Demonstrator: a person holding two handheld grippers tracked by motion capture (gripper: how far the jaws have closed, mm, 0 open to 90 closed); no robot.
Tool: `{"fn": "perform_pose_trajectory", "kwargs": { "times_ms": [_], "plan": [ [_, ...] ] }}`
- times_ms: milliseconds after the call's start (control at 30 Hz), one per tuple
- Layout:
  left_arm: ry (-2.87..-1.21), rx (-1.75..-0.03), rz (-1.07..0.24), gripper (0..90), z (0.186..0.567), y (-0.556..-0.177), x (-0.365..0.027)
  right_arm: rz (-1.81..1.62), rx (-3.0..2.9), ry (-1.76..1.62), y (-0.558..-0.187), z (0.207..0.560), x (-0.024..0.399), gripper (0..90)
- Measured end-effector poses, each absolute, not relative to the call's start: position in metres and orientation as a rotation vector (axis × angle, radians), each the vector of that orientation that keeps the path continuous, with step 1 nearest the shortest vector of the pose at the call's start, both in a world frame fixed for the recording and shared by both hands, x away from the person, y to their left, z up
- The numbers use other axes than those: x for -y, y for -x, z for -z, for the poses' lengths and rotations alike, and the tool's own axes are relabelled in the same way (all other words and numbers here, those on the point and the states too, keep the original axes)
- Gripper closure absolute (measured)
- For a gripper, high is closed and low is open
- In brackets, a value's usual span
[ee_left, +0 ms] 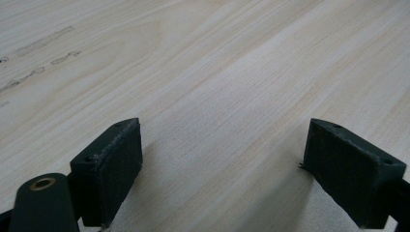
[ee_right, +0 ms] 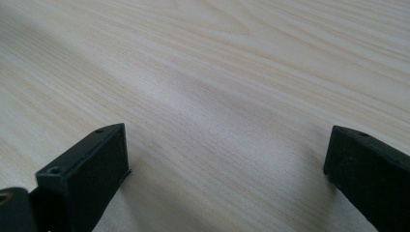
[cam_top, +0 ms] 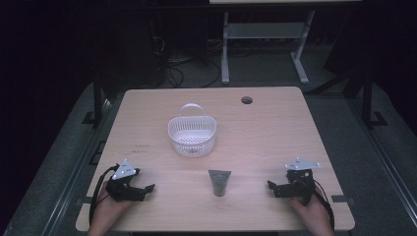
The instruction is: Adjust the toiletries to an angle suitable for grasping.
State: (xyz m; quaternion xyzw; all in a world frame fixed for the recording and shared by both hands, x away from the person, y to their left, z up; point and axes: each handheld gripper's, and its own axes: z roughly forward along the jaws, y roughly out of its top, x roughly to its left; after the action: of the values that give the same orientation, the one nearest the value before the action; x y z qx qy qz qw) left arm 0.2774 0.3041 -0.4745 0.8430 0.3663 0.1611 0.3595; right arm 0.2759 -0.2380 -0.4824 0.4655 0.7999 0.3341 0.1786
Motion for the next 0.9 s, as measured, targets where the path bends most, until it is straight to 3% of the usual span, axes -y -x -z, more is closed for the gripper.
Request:
{"fn": "perform_pose_trajectory", "kwargs": {
  "times_ms": [267, 367, 500, 900],
  "plan": [
    [-2.164, -0.959, -0.402, 14.3, 0.473, -0.277, -0.302, -0.945, -2.262, -1.317, -0.276, 0.482, 0.238, 1.4],
    [-2.166, -0.955, -0.380, 21.3, 0.470, -0.276, -0.301, -0.945, -2.262, -1.317, -0.276, 0.482, 0.238, 1.5],
    [-2.172, -0.947, -0.373, 24.1, 0.467, -0.273, -0.296, -0.945, -2.262, -1.317, -0.276, 0.482, 0.238, 1.4],
    [-2.139, -0.885, -0.272, 58.7, 0.447, -0.264, -0.286, -0.945, -2.262, -1.317, -0.276, 0.482, 0.238, 1.4]
  ]
}}
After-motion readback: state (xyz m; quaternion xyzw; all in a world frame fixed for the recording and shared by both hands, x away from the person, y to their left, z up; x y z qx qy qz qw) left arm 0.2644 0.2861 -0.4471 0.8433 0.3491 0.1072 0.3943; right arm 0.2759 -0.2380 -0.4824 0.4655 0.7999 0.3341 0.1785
